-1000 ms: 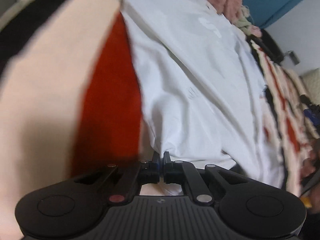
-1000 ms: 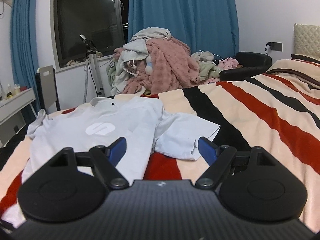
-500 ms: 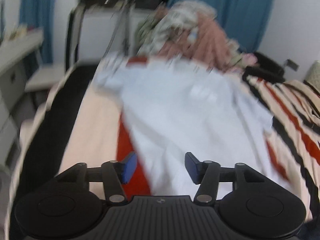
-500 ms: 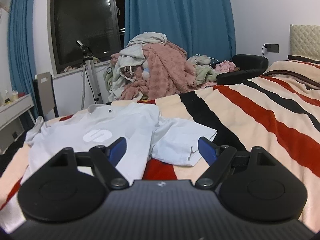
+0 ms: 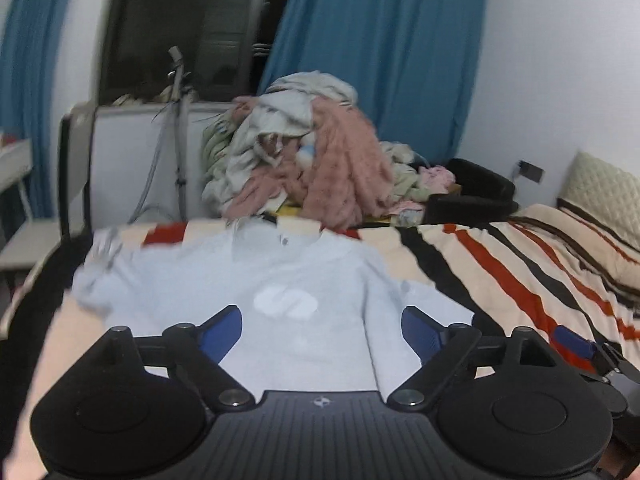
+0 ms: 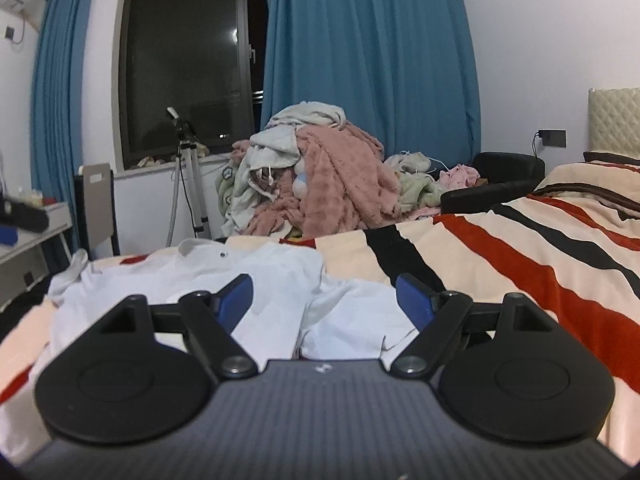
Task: Fold clothes
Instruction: 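Grasp the sleeve nearest the right gripper with the right gripper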
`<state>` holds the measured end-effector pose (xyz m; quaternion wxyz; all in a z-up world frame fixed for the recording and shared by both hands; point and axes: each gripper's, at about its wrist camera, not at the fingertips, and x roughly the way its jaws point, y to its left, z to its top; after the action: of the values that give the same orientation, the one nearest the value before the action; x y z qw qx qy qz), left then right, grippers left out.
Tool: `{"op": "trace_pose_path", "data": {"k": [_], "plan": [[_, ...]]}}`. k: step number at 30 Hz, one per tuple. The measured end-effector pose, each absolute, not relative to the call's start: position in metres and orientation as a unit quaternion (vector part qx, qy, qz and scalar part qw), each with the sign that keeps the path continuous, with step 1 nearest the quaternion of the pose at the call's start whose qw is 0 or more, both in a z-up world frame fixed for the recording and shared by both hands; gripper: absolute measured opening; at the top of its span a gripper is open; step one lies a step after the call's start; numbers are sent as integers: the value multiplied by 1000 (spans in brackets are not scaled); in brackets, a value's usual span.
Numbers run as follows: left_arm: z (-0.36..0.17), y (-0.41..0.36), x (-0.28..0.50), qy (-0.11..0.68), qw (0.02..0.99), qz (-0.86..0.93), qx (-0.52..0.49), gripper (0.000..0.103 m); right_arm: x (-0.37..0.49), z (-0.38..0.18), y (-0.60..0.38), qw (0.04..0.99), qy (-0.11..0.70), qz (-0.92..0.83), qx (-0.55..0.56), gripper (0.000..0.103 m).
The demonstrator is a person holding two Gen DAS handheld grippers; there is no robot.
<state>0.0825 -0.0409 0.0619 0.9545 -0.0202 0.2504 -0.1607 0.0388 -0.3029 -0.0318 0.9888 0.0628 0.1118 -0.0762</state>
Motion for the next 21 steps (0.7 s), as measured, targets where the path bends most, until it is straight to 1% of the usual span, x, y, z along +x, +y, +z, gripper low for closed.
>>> {"op": "trace_pose_path", "data": {"k": [3,5,7,10,15,17,20,21], "plan": [[33,-31,74,258,955,-145,-4,90,42,-37,-304,986,126,-69,84,80],[23,-26,65,244,959,-140,18,100,47,-40,-304,984,139,-68,93,80],[19,-21,58,239,961,-131,38,100,50,-43,-300,982,148,-75,85,79],[19,-14,49,232,962,-139,30,103,52,-46,-296,982,156,-82,73,79],[18,-13,44,255,958,-130,36,103,57,-49,-304,980,163,-73,83,79],[19,-11,48,271,953,-132,15,103,73,-57,-324,974,178,-81,116,78],[22,-4,51,280,951,-131,-13,103,111,-83,-370,946,233,-111,197,70],[23,-4,52,280,952,-126,-13,103,123,-95,-386,934,250,-121,224,69]]}}
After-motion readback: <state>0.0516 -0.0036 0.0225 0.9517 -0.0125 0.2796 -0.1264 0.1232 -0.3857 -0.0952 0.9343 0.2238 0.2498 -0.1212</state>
